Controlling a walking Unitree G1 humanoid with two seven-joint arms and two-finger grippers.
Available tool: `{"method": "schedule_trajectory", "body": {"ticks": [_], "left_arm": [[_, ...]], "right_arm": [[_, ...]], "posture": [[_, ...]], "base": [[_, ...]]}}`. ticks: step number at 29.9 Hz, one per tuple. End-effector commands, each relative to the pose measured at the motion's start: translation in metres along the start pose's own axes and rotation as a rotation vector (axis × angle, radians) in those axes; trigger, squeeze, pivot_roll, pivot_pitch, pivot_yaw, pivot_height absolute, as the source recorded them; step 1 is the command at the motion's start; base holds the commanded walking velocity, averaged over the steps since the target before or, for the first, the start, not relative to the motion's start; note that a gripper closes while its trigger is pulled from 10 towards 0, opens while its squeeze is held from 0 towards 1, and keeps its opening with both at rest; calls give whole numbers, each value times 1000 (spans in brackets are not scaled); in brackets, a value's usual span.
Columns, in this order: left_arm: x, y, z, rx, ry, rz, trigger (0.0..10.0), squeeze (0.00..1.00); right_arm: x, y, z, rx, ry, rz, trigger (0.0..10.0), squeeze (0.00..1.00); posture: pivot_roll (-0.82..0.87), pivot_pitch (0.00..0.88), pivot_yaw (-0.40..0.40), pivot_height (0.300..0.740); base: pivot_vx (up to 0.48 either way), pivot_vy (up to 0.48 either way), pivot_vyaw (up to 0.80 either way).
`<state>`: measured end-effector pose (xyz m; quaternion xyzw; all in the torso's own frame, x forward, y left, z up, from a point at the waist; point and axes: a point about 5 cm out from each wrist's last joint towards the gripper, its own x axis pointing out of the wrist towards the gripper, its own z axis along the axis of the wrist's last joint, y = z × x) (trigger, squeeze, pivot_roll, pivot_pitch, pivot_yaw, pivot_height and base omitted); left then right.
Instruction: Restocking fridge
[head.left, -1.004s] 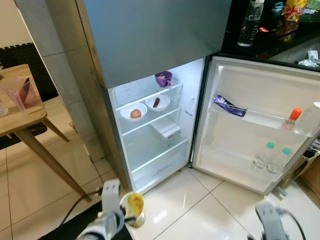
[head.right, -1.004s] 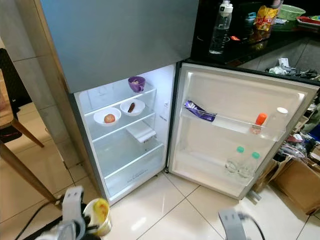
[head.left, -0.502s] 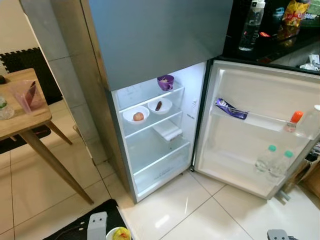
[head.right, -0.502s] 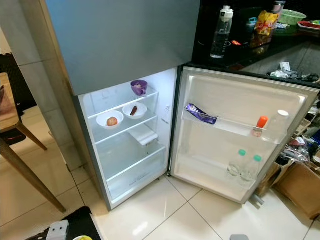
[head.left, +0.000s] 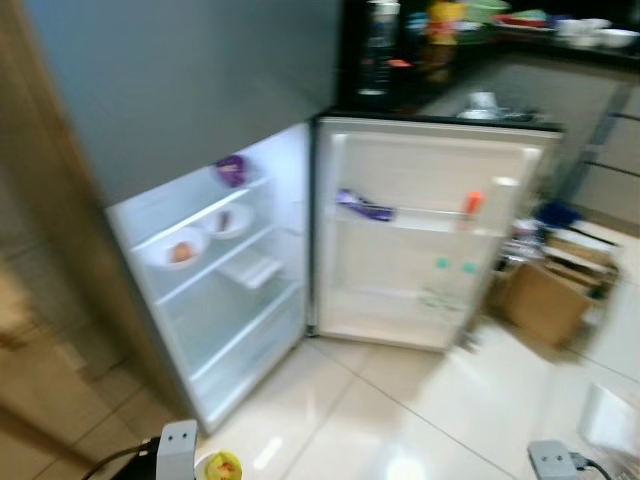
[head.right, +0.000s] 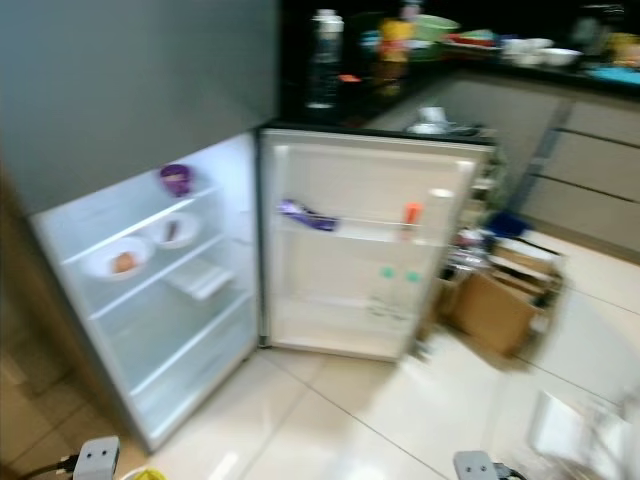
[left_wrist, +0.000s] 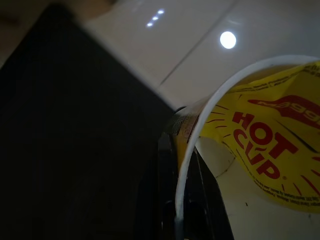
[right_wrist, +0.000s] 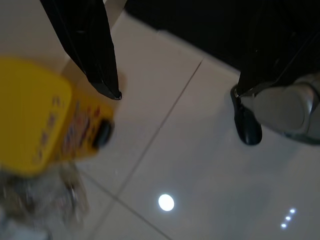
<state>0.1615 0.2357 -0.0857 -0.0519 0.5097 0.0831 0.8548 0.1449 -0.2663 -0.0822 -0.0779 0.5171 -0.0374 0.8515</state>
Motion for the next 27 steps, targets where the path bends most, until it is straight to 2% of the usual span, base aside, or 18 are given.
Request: {"method": "schedule_trajectory", "body": {"ticks": [1, 3, 7, 15, 22, 27], "left_arm": [[1, -7, -4, 7, 4, -14, 10000, 0], [0, -6, -12, 16, 27, -12, 10000, 0], [0, -6, -14, 9, 29, -6, 10000, 0], [-3, 1, -28, 38, 63, 4, 10000, 0], [-3, 5, -23, 36, 48, 10, 10000, 0], [-1, -4, -20, 54, 38, -9, 10000, 0]], "right_arm": [[1, 6, 2, -20, -5, 11, 10000, 0], [3, 15, 9, 5, -30, 32, 10000, 0], [5, 23, 14, -1, -41, 43, 10000, 0], [4, 33, -1, 18, -11, 54, 10000, 0], [3, 39, -7, 27, -1, 67, 10000, 0], [3, 34, -6, 14, -7, 55, 10000, 0]], "posture": [[-135, 39, -22, 740], [-116, 38, -19, 740], [-96, 33, -10, 740], [-72, 31, 4, 740], [-68, 24, 0, 740], [-68, 13, -7, 740]], "base": [[0, 0, -788], [0, 0, -794], [0, 0, -800], [0, 0, -800], [0, 0, -800], [0, 0, 0]]}}
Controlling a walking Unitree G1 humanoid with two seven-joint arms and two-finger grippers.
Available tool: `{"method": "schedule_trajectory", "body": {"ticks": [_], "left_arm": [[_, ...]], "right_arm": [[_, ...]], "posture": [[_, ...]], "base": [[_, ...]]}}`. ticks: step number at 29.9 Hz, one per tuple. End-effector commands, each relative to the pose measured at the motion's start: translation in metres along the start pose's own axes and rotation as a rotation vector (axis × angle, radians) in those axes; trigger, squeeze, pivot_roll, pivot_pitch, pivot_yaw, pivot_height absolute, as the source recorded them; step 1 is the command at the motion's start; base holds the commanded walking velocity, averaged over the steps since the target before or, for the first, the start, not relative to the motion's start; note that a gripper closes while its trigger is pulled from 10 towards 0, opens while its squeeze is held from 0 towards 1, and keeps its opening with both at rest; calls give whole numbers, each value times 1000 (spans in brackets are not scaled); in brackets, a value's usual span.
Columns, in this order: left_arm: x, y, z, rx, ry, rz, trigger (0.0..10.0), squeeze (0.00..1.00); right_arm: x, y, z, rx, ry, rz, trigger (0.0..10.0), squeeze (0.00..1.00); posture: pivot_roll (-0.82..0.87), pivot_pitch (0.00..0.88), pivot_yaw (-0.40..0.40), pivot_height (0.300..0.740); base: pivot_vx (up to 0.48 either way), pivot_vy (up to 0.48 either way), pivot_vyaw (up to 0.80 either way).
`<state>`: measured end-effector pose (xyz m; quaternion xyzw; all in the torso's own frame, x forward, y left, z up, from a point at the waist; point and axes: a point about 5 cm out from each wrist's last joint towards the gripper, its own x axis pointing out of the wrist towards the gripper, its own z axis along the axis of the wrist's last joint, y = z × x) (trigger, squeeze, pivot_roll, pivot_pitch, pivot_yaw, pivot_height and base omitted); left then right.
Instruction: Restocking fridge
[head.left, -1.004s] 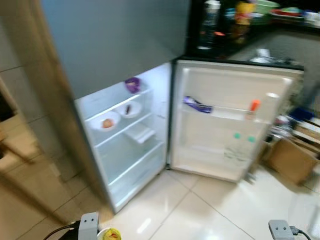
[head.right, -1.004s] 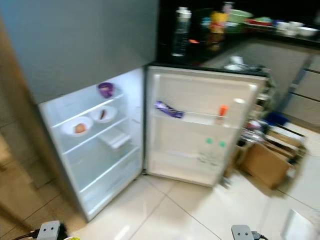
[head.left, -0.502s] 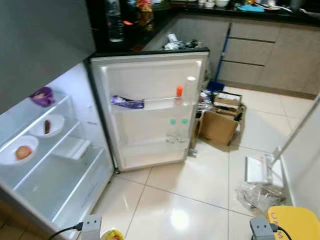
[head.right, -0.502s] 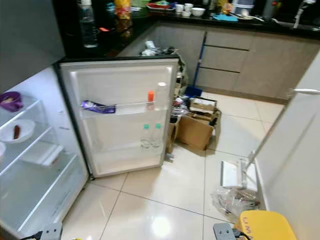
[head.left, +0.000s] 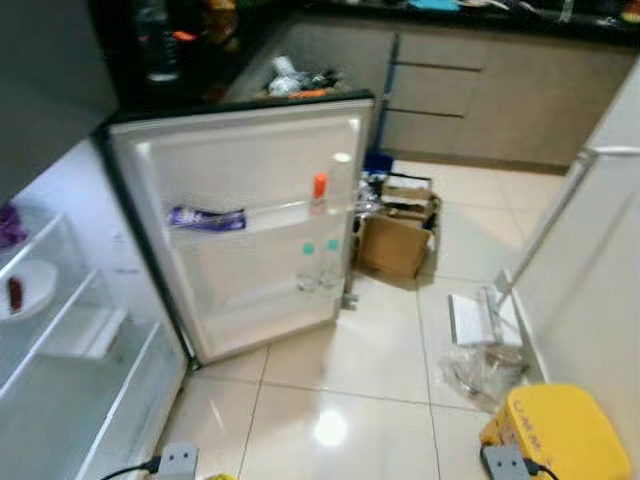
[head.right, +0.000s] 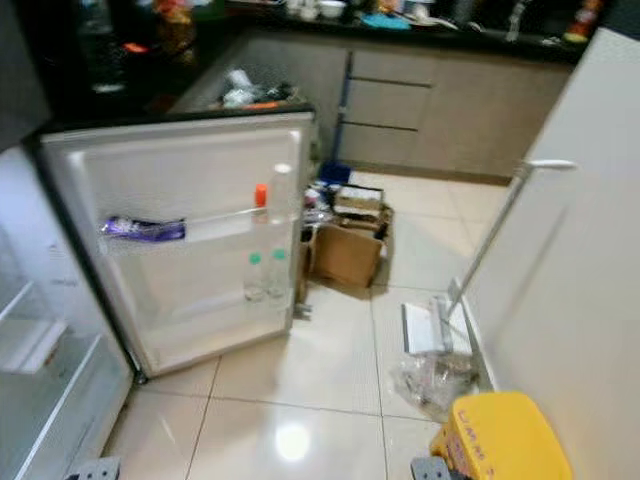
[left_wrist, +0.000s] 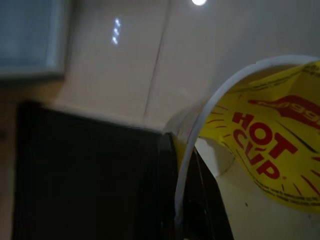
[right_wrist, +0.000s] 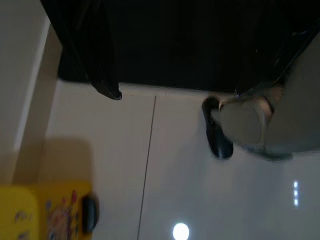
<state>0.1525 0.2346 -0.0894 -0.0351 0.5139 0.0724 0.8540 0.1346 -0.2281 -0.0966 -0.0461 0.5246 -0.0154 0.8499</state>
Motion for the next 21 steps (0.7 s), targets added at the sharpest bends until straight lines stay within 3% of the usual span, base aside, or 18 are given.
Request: {"method": "schedule_trajectory", "body": {"ticks": [1, 9, 18, 21], "left_arm": [[0, -5, -10, 13, 31, -9, 10000, 0], [1, -14, -13, 32, 39, -37, 10000, 0], [1, -24, -16, 64, 46, -58, 10000, 0], [2, -27, -16, 46, 47, -53, 10000, 0]], "right_arm": [[0, -6, 6, -17, -20, -16, 10000, 0], [0, -6, 10, -21, -39, -4, 10000, 0], [-1, -11, 6, -23, -23, -14, 10000, 0], [-1, -12, 8, -21, -30, -13, 10000, 0]], "posture": [[-68, 13, -7, 740], [-92, 0, -13, 740], [-96, 0, -16, 740], [-99, 0, -15, 740]], "base": [[0, 0, 0], [0, 0, 0], [0, -445, 0], [0, 0, 0]]}}
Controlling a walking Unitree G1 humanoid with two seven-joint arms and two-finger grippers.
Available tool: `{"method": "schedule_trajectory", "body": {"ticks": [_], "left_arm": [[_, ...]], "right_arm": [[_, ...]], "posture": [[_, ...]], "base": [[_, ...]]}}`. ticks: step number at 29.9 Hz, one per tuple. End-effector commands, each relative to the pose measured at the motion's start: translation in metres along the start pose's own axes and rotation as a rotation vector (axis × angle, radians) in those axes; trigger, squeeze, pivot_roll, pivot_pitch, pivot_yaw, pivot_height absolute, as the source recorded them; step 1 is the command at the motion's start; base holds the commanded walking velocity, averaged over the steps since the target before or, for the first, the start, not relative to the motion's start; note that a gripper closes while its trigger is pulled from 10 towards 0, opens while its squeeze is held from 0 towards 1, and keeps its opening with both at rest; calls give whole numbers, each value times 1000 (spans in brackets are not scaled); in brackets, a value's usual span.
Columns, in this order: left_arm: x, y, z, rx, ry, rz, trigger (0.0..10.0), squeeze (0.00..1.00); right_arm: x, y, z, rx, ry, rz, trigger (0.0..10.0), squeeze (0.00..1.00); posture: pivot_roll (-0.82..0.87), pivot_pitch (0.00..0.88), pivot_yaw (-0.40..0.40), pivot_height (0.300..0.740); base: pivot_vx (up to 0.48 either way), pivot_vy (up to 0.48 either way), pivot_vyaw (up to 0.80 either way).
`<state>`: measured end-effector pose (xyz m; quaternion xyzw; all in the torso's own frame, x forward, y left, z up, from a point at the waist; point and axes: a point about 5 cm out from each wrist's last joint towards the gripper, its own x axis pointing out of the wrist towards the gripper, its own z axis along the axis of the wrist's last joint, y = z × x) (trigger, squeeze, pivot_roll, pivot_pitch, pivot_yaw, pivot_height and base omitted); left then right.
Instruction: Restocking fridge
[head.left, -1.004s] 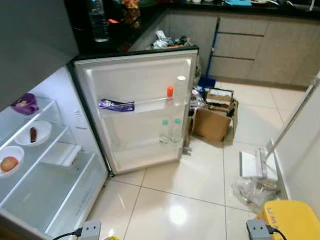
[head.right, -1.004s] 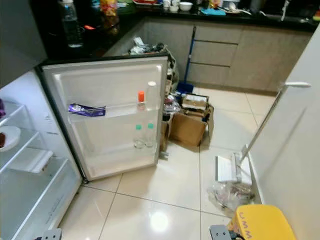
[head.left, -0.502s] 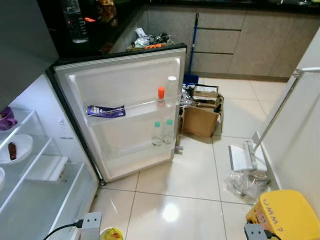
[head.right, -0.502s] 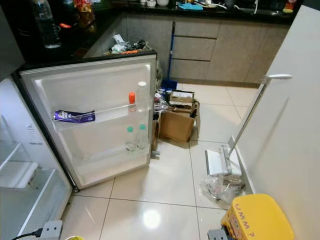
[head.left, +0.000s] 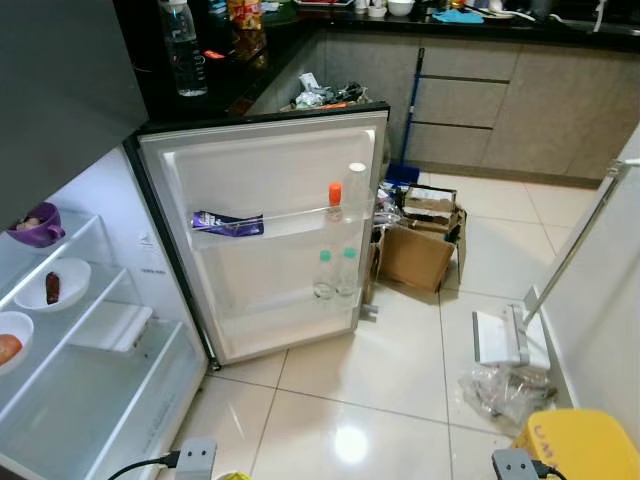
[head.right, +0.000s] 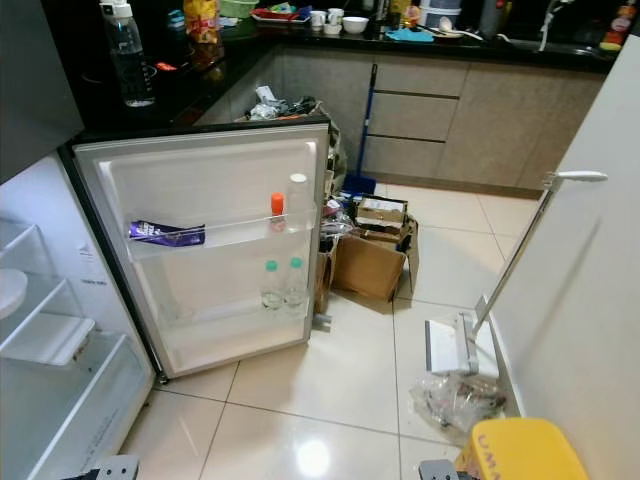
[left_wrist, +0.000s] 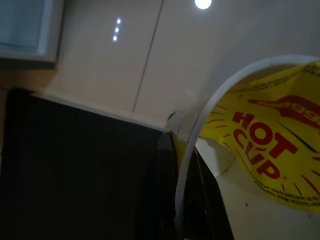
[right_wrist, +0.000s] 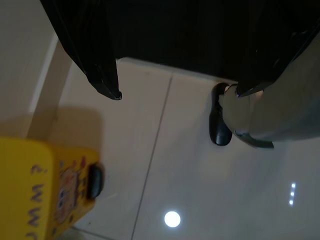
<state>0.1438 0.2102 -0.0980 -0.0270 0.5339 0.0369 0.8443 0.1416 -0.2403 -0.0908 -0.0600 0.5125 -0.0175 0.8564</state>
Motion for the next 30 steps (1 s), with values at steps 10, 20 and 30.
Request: {"method": "schedule_trajectory", "body": {"ticks": [10, 20, 30], "left_arm": [[1, -6, -1, 27, 5, -6, 10000, 0], [0, -4, -7, 58, 21, -24, 10000, 0], [0, -10, -7, 20, 7, -19, 10000, 0]], "right_arm": [[1, 8, 0, -23, 6, 31, 10000, 0], [2, 15, 0, -35, 11, 48, 10000, 0], [1, 10, -3, -40, 18, 41, 10000, 0]], "posture": [[-72, 0, -3, 740], [-46, 0, -5, 740], [-55, 0, -13, 740]], "base": [[0, 0, 0], [0, -189, 0], [0, -142, 0]]}}
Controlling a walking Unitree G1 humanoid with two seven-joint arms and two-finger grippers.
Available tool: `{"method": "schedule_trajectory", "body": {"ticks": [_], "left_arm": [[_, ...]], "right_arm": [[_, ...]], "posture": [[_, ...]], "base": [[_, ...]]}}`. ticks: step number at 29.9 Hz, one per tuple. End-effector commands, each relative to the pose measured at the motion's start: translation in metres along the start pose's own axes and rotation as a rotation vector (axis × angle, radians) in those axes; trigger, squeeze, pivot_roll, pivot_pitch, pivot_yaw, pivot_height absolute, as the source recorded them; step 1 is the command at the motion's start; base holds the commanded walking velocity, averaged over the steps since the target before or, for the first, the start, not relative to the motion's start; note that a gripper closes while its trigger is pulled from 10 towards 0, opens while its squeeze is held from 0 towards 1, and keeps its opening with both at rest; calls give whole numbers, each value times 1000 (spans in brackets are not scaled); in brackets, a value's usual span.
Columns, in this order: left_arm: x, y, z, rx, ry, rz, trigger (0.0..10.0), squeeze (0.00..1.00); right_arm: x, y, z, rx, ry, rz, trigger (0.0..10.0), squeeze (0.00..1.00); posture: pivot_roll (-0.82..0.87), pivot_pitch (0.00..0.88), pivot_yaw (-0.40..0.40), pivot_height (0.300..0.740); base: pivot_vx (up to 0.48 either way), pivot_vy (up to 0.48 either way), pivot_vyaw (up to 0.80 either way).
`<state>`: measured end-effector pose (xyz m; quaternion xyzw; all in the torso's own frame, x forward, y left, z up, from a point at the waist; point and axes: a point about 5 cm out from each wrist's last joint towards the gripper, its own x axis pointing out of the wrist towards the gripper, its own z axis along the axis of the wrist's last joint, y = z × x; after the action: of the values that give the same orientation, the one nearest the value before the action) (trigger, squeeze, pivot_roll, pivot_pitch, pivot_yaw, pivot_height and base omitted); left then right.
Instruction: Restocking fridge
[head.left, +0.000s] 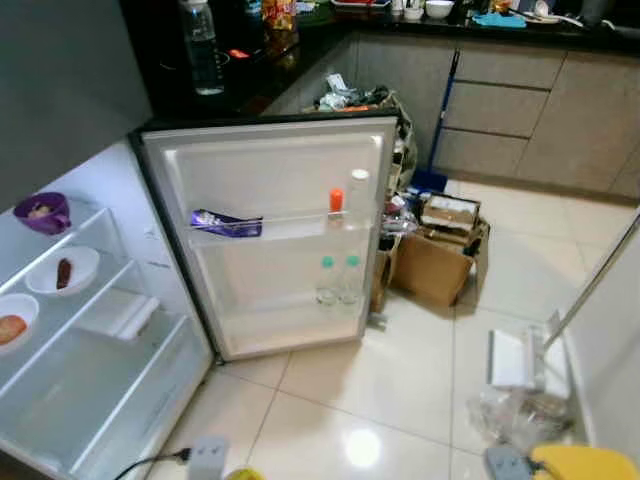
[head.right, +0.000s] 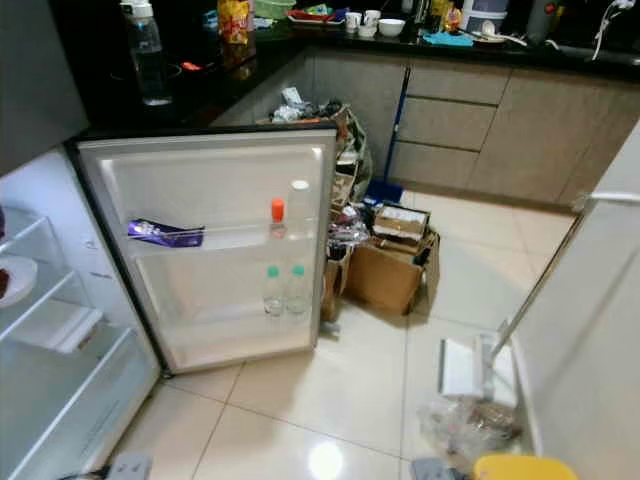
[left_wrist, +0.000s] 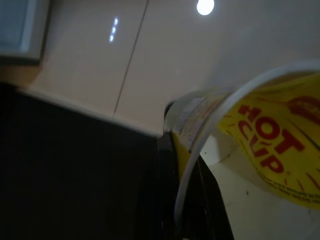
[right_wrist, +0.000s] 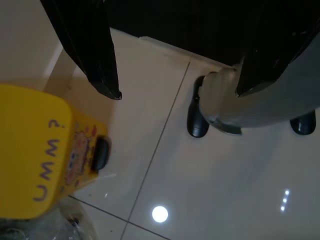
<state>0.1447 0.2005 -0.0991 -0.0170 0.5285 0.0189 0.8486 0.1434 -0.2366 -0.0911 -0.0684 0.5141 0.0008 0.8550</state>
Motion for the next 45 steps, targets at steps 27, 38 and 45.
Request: {"method": "schedule_trajectory", "body": {"ticks": [27, 38, 45], "left_arm": [[0, -1, -4, 57, 22, -23, 10000, 0], [0, 1, -2, 76, 20, -24, 10000, 0], [0, 0, 1, 80, 14, -28, 10000, 0]], "right_arm": [[-1, 12, -13, 3, 31, 31, 10000, 0], [-1, 15, -15, -2, 32, 39, 10000, 0], [-1, 15, -15, -7, 33, 38, 10000, 0]], "posture": [[-79, 0, 13, 740], [-81, 0, 18, 740], [-81, 0, 20, 740]], "base": [[91, 0, 0], [296, 0, 0], [297, 0, 0]]}}
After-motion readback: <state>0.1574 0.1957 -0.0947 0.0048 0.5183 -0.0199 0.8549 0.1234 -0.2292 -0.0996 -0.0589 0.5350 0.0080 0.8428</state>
